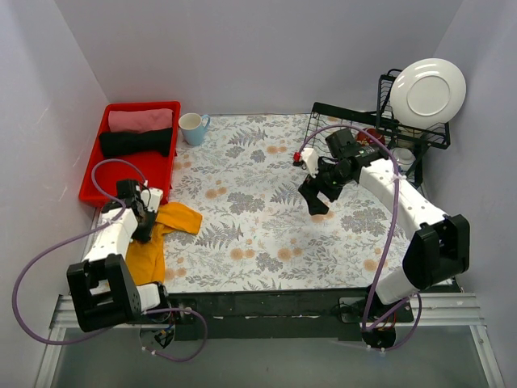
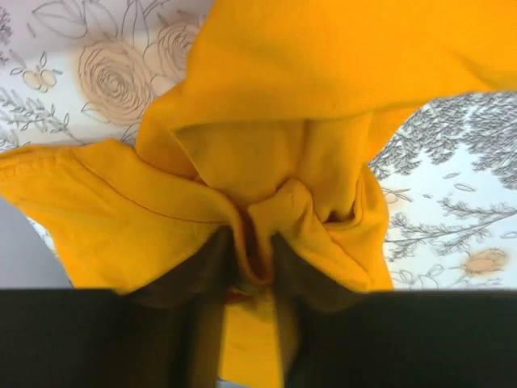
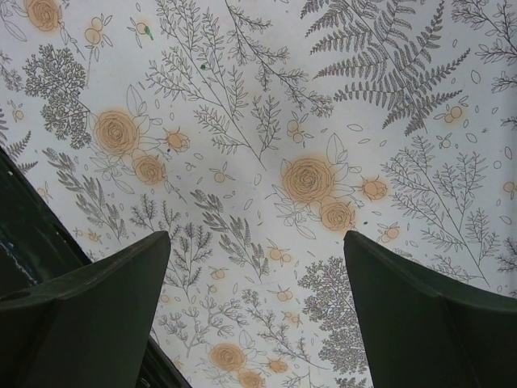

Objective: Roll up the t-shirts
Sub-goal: Pick up the T-shirt at the corner of the board, then place the T-shirt at the center of the board.

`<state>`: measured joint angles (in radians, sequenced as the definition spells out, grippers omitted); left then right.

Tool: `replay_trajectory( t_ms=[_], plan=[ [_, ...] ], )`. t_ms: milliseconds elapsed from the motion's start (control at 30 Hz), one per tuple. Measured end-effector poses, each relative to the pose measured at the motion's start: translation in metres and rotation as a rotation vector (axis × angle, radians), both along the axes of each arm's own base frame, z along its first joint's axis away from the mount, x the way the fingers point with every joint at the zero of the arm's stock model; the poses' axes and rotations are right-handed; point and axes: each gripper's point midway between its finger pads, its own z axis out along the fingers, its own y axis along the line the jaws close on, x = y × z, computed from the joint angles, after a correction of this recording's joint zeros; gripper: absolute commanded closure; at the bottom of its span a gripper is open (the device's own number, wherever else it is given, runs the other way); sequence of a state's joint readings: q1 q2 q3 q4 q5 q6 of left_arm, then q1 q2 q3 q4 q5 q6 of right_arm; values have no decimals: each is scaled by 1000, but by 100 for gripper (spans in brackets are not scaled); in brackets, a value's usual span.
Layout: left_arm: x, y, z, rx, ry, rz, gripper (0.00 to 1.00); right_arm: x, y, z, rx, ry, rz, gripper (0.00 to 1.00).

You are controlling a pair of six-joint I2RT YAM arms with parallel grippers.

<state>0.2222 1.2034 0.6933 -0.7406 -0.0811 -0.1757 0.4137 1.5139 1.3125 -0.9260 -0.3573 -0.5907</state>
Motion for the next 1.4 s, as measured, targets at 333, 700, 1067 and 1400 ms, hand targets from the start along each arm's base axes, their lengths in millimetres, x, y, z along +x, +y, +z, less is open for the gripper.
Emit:
replay_trajectory(
  t_ms=[333, 700, 1067, 1400],
  plan=[
    [121, -82, 214, -337, -421, -266, 100, 18, -8, 22, -13, -94, -88, 5],
    [98, -235, 424, -831, -811, -709, 100, 76, -38, 102, 140, -275, -338, 5],
    [95, -285, 379, -1026, -554, -729, 84, 59, -27, 128, 227, -302, -295, 6],
    [173, -277, 247, -842, -377, -465, 40, 45, 17, 132, 261, -306, -113, 7]
  ],
)
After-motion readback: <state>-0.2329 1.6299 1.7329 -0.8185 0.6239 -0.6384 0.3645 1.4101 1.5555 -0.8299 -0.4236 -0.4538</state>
